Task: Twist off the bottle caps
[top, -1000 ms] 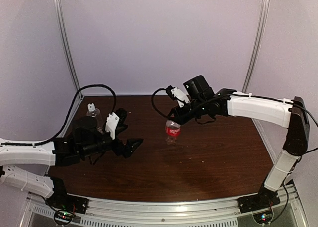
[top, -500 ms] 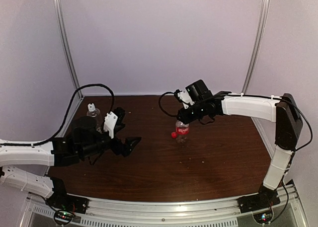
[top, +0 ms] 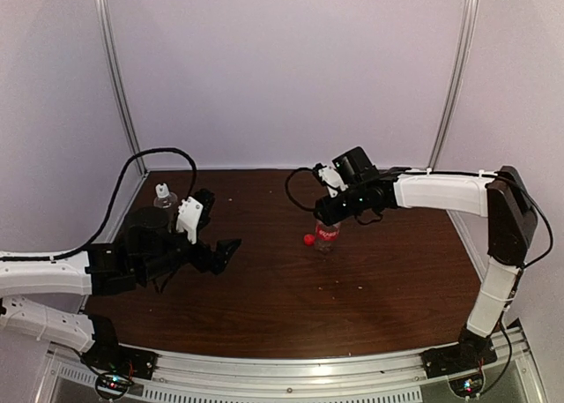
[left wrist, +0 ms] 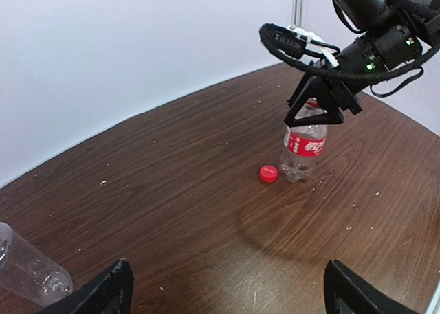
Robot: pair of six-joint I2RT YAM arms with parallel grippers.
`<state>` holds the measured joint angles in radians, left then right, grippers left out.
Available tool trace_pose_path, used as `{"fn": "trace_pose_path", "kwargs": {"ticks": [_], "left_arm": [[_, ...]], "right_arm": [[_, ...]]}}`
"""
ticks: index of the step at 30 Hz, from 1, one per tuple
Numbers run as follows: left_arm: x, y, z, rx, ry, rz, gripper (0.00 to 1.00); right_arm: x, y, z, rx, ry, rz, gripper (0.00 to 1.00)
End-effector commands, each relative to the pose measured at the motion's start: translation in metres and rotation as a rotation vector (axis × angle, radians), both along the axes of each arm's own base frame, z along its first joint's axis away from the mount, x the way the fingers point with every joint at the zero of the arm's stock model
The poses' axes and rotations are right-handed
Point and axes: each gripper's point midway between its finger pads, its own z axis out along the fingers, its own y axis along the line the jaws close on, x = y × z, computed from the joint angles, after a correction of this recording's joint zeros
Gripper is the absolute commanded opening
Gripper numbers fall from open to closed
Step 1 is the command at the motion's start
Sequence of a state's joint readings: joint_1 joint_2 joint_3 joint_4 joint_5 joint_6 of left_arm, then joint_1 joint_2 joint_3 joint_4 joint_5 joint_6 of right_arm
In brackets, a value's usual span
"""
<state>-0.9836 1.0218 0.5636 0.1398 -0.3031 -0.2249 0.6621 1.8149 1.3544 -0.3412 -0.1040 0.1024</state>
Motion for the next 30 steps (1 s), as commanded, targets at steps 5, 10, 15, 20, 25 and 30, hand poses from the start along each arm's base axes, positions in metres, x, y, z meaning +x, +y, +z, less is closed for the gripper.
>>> {"fn": "trace_pose_path", "kwargs": {"ticks": [5, 10, 15, 20, 25, 30], "left_arm": [[0.012, 0.026, 0.039, 0.018, -0.082, 0.133, 0.98], [0.021, 0.048, 0.046, 0.064, -0.074, 0.206, 0.98], [0.037, 0.074, 0.042, 0.076, -0.034, 0.312, 0.98], [0.065, 0.108, 0.028, 0.104, 0.021, 0.453, 0.98], [0.09, 0.138, 0.018, 0.105, 0.058, 0.559, 0.98], [0.109, 0.17, 0.014, 0.082, 0.083, 0.646, 0.98]], "right_arm": [[-0.004, -0.009, 0.029, 0.035, -0.049, -0.015, 0.62], [-0.006, -0.014, 0.054, 0.058, -0.091, -0.022, 0.74], [-0.012, -0.017, 0.084, 0.094, -0.134, -0.019, 0.86], [-0.025, -0.019, 0.119, 0.157, -0.18, 0.004, 0.9], [-0.039, -0.019, 0.14, 0.202, -0.201, 0.037, 0.9], [-0.046, -0.017, 0.144, 0.22, -0.197, 0.06, 0.9]]}}
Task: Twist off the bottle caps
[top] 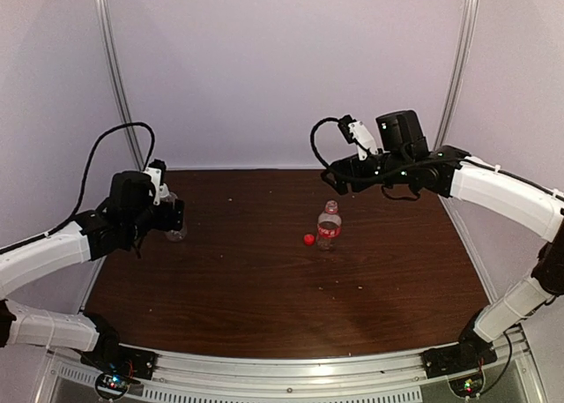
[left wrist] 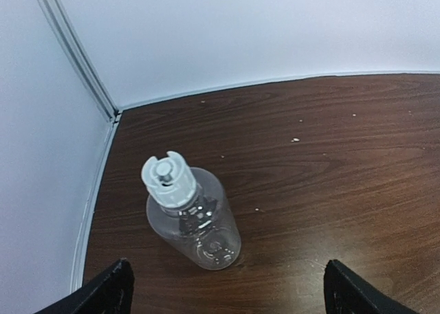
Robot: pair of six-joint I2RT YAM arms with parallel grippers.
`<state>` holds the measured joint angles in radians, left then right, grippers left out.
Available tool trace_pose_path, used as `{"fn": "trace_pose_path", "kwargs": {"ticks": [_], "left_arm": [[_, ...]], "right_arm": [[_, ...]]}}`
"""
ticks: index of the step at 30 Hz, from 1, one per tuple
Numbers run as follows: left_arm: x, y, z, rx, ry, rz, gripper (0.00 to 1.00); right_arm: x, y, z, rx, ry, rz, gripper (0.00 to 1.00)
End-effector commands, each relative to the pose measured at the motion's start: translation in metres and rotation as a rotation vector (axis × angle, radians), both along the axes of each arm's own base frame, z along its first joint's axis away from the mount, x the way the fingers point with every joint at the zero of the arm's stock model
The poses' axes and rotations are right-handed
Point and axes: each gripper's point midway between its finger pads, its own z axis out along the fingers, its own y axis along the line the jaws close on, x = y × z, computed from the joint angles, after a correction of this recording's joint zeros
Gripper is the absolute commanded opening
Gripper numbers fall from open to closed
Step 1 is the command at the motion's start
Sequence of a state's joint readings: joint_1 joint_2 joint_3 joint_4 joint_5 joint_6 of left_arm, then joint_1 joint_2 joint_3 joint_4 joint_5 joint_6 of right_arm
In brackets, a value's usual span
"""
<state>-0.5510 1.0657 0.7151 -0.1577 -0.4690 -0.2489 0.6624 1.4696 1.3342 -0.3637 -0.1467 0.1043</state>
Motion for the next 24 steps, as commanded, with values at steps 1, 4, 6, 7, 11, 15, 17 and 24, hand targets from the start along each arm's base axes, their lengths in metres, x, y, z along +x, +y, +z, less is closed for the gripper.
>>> {"fn": "trace_pose_path", "kwargs": {"ticks": [1, 4, 6, 7, 11, 15, 17, 24], "left_arm": [[0.021, 0.02, 0.016, -0.079, -0.04, 0.064, 0.97], [0.033, 0.03, 0.014, -0.097, -0.046, 0.091, 0.95], [0.042, 0.03, 0.016, -0.084, -0.061, 0.092, 0.94], [0.047, 0.029, 0.017, -0.074, -0.067, 0.091, 0.93], [0.068, 0.032, 0.012, -0.024, -0.046, 0.119, 0.91], [0.081, 0.039, -0.001, -0.004, -0.009, 0.135, 0.85], [0.087, 0.041, -0.002, -0.028, -0.023, 0.133, 0.8], [0.094, 0.035, -0.005, -0.072, -0.086, 0.089, 0.67]], "right_arm": [[-0.011, 0.003, -0.004, 0.01, 0.023, 0.037, 0.9], [-0.011, 0.007, -0.005, 0.016, 0.029, 0.05, 0.9], [-0.011, 0.01, -0.007, 0.021, 0.036, 0.059, 0.89], [-0.01, 0.012, -0.008, 0.021, 0.04, 0.065, 0.89], [-0.01, 0.019, -0.009, 0.022, 0.051, 0.084, 0.89], [-0.011, 0.023, -0.011, 0.018, 0.057, 0.092, 0.89], [-0.01, 0.023, -0.013, 0.012, 0.057, 0.089, 0.89], [-0.01, 0.028, -0.021, 0.012, 0.077, 0.099, 0.89]]}}
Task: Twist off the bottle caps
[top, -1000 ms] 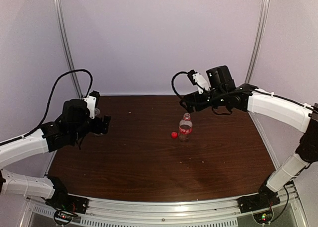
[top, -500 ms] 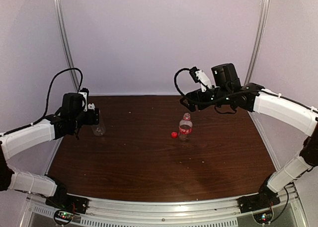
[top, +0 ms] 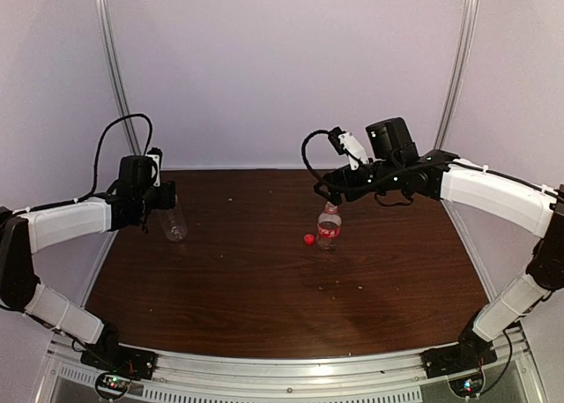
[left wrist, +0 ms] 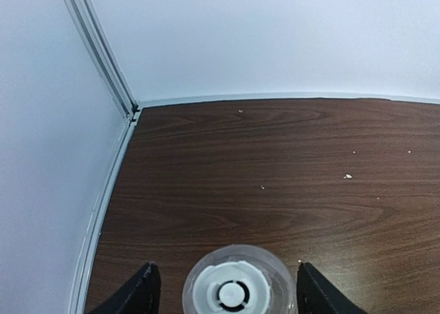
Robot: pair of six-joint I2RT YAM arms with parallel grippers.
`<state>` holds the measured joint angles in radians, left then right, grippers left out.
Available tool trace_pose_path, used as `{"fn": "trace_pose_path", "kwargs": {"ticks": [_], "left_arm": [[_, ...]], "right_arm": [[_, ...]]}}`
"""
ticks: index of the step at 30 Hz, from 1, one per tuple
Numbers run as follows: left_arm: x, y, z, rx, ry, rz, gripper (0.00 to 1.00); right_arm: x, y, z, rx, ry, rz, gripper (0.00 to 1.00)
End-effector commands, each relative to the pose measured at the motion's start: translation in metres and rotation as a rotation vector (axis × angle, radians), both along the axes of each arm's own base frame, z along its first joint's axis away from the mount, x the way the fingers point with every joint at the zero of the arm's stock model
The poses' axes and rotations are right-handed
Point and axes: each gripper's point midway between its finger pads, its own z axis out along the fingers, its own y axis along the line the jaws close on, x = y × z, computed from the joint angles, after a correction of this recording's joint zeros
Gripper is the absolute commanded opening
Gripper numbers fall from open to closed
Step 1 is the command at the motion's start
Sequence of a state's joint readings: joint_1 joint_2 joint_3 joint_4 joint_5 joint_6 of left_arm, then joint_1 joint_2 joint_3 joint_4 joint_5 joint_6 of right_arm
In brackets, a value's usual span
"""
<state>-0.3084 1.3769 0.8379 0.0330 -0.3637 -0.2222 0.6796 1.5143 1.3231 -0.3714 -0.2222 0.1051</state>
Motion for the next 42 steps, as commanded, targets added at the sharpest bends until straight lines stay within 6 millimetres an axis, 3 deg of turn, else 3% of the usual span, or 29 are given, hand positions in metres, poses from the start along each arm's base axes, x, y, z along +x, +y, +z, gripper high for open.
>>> {"fn": "trace_pose_path", "kwargs": {"ticks": [1, 13, 20, 25, 31, 42], "left_arm": [[0.011, -0.012, 0.017, -0.048, -0.12, -0.058, 0.65], [0.021, -0.011, 0.004, -0.047, -0.094, -0.066, 0.49], [0.019, -0.019, 0.009, -0.069, -0.11, -0.112, 0.31], [0.009, -0.026, 0.033, -0.107, -0.165, -0.171, 0.16], [-0.014, -0.048, 0.067, -0.201, -0.196, -0.308, 0.0], [-0.082, -0.118, 0.144, -0.431, -0.252, -0.75, 0.0]], "right_arm": [[0.0, 0.01, 0.003, 0.019, 0.009, 0.019, 0.89], [-0.001, 0.007, -0.002, -0.003, 0.016, 0.002, 0.89], [-0.003, 0.006, 0.001, -0.005, 0.012, -0.005, 0.89], [-0.002, 0.002, 0.01, 0.002, -0.006, -0.029, 0.99], [-0.003, 0.002, 0.028, 0.045, -0.045, -0.029, 1.0], [-0.018, 0.011, 0.072, 0.175, -0.125, 0.06, 1.0]]}}
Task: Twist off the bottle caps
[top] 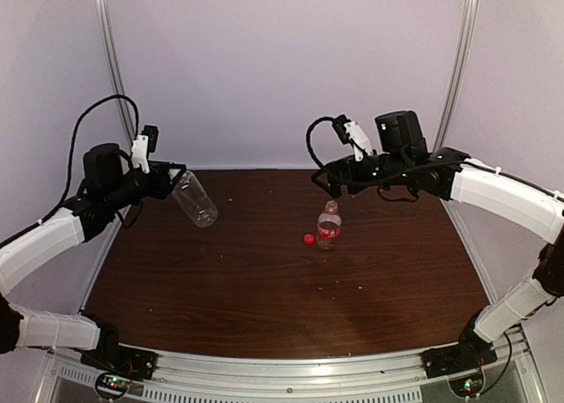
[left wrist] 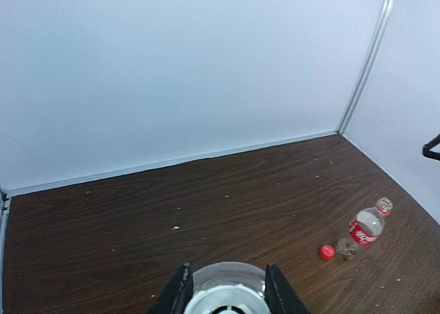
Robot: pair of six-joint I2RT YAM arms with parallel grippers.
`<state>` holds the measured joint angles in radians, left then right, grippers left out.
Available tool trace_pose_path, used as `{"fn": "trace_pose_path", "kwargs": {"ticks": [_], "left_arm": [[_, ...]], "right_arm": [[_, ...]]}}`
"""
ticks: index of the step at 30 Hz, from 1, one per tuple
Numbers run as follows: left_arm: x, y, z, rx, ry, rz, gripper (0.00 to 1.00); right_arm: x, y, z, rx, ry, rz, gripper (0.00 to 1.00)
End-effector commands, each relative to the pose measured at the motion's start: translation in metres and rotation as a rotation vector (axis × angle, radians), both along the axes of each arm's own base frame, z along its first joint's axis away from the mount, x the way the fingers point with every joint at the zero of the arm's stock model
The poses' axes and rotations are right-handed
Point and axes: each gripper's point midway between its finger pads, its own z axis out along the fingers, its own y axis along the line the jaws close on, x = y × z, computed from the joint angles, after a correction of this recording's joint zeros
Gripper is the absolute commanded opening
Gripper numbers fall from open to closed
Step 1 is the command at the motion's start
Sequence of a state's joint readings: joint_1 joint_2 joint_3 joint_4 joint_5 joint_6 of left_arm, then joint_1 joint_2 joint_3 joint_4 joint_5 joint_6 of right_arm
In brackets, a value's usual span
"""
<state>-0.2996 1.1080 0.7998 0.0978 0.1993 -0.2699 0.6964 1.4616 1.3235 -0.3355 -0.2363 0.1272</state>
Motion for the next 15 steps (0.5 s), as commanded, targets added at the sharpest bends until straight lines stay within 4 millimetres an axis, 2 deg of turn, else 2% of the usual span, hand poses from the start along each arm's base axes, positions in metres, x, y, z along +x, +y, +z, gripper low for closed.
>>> {"fn": "trace_pose_path", "kwargs": {"ticks": [1, 9, 12, 15], "left_arm": [[-0.038, -0.044, 0.053, -0.11, -0.068, -0.294, 0.0], [-0.096, -0.093, 0.091, -0.147, -0.114, -0.618, 0.0], [-0.115, -0.114, 0.099, -0.152, -0.124, -0.725, 0.0], [-0.126, -0.13, 0.105, -0.16, -0.13, -0.788, 0.0]], "right_arm": [[-0.009, 0.007, 0.044, 0.106, -0.075, 0.05, 1.0], [-0.052, 0.036, 0.065, 0.254, -0.063, 0.331, 1.0], [-0.07, 0.05, 0.062, 0.286, -0.046, 0.443, 1.0], [-0.088, 0.06, 0.055, 0.296, -0.046, 0.525, 1.0]]}}
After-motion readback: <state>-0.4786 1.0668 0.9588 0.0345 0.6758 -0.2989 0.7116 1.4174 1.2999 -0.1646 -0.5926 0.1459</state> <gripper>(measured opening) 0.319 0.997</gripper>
